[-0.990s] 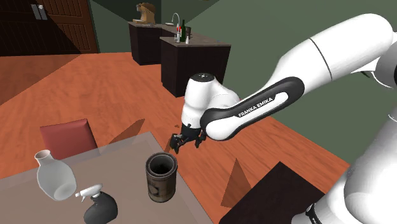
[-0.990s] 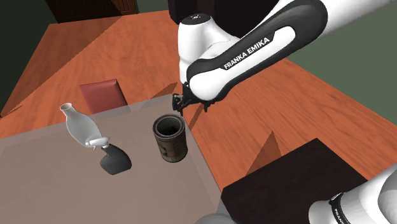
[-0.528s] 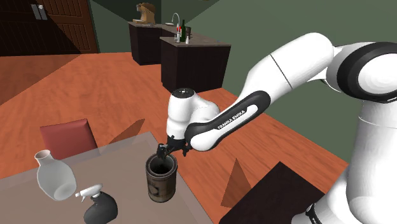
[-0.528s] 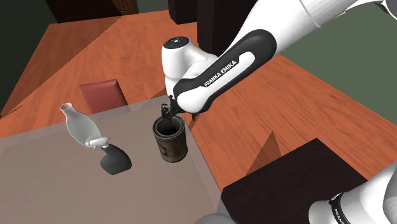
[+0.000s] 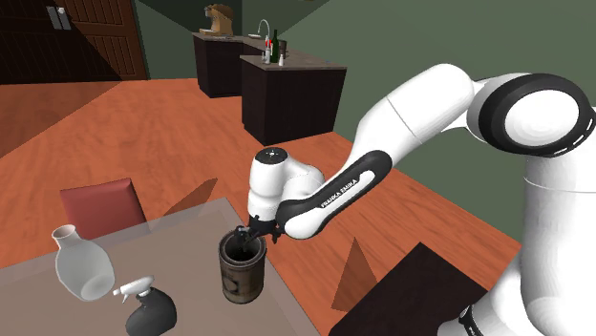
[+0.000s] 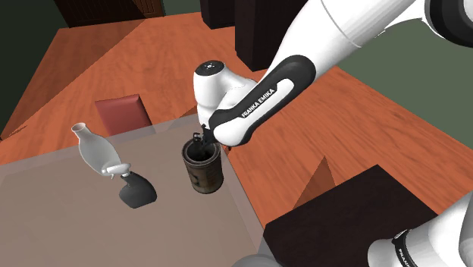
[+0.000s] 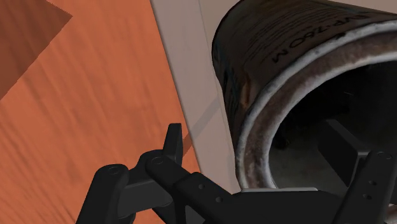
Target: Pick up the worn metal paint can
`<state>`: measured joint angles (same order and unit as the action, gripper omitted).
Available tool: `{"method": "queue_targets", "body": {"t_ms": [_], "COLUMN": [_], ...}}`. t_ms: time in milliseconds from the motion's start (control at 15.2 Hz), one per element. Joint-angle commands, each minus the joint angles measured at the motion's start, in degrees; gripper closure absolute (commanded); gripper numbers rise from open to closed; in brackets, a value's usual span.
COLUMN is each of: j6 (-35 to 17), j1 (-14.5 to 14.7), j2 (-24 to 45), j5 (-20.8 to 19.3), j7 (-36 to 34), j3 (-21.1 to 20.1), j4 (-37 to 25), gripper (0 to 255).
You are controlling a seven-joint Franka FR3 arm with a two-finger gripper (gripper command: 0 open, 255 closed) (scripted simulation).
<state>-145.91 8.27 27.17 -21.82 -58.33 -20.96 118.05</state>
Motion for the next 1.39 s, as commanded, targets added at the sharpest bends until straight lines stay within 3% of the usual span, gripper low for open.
{"method": "queue_targets", "body": {"t_ms": [0,594,1320], "j6": [-0.17,-0.23,5.86], "j1": [0.03,0.06,-2.16], "j2": [0.20,0.20,-6.27], "j5": [-0.13,-0.16,4.47], "j7": [-0.04,-0.10,3.31], "j3": [0.11,0.12,-2.91], "j4": [-0.05,0.01,-0.09], "gripper": [255,255,255]}}
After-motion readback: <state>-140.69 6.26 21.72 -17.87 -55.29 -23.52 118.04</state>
